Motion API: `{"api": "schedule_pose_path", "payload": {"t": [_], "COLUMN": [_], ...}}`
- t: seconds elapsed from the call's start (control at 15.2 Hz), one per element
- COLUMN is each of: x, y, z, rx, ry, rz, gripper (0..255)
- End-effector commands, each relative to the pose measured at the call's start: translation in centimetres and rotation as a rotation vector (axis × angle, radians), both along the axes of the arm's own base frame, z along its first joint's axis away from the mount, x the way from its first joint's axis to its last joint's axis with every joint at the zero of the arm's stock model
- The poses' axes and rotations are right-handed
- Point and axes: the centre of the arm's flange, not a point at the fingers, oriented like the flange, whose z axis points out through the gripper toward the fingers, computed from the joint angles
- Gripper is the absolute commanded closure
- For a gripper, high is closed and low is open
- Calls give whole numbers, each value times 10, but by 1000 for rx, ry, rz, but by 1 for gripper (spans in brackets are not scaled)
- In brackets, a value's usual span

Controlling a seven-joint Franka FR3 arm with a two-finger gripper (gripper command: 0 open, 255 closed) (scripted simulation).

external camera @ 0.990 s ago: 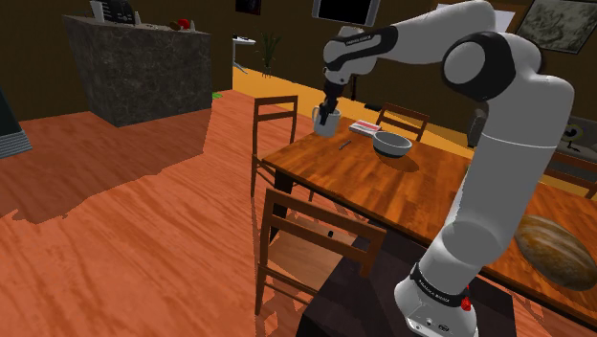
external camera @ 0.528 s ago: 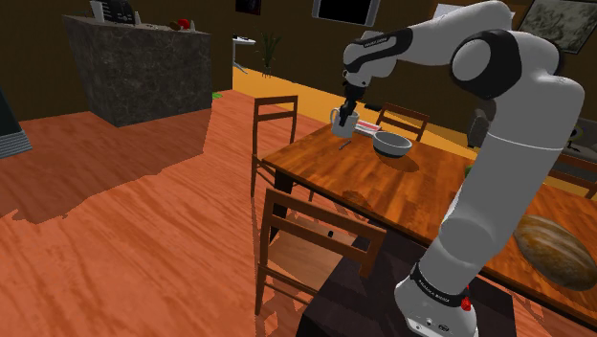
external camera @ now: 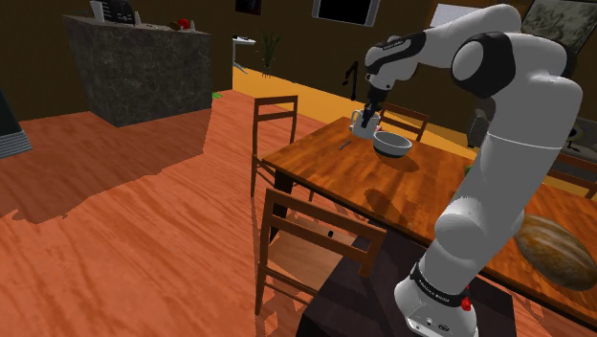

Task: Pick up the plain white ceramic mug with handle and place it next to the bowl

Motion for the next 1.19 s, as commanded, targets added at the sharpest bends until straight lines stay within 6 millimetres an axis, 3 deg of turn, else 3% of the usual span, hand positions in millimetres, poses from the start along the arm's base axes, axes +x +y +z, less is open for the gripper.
{"api": "schedule_pose_path", "payload": {"t": [0.0, 1.06, 1.12], "x": [-16, -151, -151], "y": [-19, -182, -182], "z": [2, 3, -3], "rx": [0, 0, 0], "ry": [-1, -1, -1], "rz": [2, 2, 2], "gripper": [255, 255, 255]}}
